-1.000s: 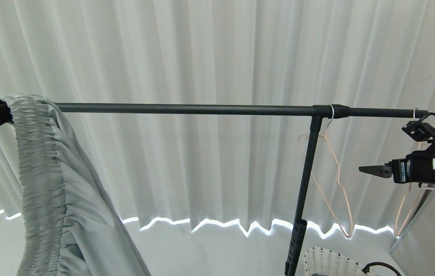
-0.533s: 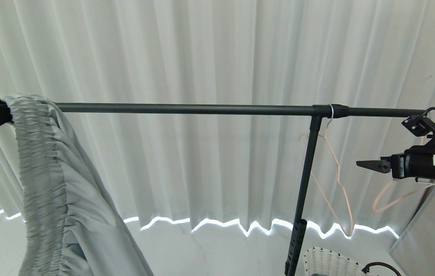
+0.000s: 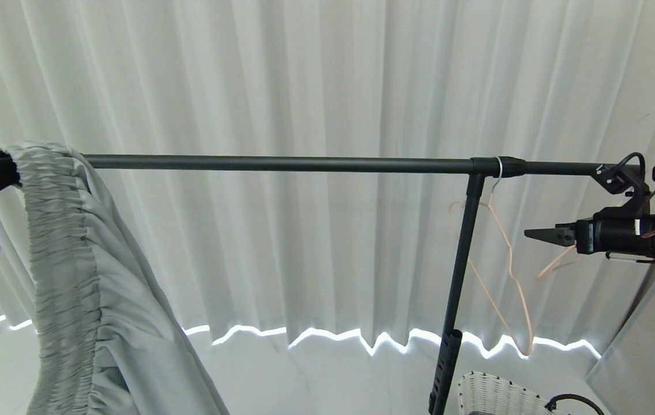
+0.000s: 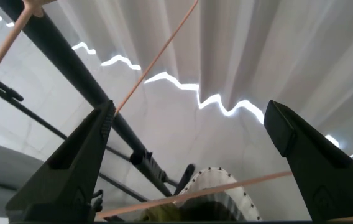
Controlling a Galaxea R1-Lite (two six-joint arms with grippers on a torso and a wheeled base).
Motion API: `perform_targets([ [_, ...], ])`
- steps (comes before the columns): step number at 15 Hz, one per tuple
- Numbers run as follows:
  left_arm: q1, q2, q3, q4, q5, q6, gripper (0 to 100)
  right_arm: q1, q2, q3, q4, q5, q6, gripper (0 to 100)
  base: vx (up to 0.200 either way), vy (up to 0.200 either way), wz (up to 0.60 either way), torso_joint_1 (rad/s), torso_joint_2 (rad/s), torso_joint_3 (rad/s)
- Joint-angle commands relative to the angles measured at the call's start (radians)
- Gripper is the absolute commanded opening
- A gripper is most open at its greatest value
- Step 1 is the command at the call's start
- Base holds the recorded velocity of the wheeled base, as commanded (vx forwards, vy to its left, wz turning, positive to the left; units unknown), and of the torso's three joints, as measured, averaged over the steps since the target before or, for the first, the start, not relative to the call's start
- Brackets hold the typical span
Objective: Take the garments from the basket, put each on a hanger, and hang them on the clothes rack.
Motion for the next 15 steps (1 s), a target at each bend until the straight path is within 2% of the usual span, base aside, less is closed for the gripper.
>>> perform_targets([
  [1, -0.001, 0.005, 0.000, 0.000, 0.000, 0.000, 0, -0.002, -0.014, 0.026, -0.003, 0.001, -0.003, 100, 0.000, 0.000, 0.00, 0.000, 0.00, 0.000],
  [5, -0.001, 0.001, 0.000, 0.000, 0.000, 0.000, 0, -0.002, -0.096, 0.131, -0.003, -0.001, -0.064, 100, 0.000, 0.000, 0.00, 0.000, 0.00, 0.000],
  [10, -0.001, -0.004, 0.000, 0.000, 0.000, 0.000, 0, -0.014, -0.125, 0.156, 0.000, 0.005, -0.261, 100, 0.000, 0.000, 0.00, 0.000, 0.00, 0.000],
  [12, 0.000, -0.007, 0.000, 0.000, 0.000, 0.000, 0, -0.010, -0.134, 0.161, 0.000, 0.010, -0.274, 100, 0.000, 0.000, 0.00, 0.000, 0.00, 0.000],
  [15, 0.000, -0.015, 0.000, 0.000, 0.000, 0.001, 0, -0.011, -0.137, 0.141, 0.000, 0.080, -0.276, 100, 0.000, 0.000, 0.00, 0.000, 0.00, 0.000],
])
